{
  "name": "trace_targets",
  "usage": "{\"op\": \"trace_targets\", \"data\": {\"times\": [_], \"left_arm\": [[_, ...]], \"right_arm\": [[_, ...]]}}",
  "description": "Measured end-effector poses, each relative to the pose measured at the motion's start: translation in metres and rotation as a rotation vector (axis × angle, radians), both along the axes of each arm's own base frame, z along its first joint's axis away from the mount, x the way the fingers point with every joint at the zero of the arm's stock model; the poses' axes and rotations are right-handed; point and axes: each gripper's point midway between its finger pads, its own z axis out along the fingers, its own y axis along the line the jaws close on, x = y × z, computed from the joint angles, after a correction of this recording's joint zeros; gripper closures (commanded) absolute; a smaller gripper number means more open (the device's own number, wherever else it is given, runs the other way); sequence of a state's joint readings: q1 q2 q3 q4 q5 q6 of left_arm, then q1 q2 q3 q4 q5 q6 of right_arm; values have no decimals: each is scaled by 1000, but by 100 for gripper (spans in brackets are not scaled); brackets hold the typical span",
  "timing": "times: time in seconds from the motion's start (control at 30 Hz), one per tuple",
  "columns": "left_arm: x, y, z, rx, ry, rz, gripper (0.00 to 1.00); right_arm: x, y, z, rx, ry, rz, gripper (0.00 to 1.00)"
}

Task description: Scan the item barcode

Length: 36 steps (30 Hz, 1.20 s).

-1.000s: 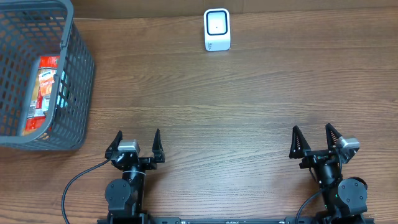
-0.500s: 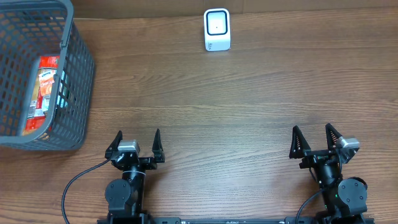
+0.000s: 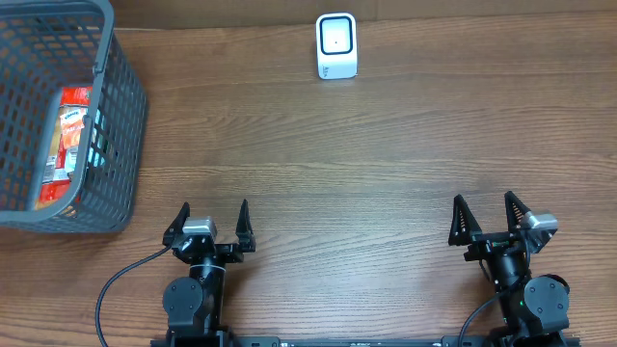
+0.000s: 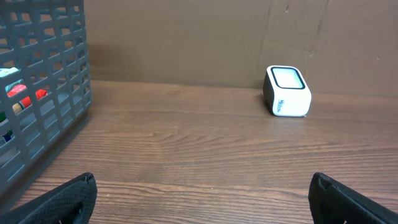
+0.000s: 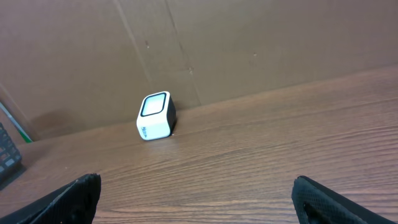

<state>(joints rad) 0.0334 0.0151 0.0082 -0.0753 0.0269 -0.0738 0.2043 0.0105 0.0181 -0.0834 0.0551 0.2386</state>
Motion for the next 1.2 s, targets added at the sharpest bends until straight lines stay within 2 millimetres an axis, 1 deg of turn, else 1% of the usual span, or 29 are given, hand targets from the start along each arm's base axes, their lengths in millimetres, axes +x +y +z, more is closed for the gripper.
{"op": "trace_targets", "data": {"times": [0.83,1.2], "left_arm": [[0,0,0,0,0,0,0],[0,0,0,0,0,0,0]], "right_arm": [[0,0,0,0,-1,0,0],[-1,4,-1,-1,3,25,0]]}}
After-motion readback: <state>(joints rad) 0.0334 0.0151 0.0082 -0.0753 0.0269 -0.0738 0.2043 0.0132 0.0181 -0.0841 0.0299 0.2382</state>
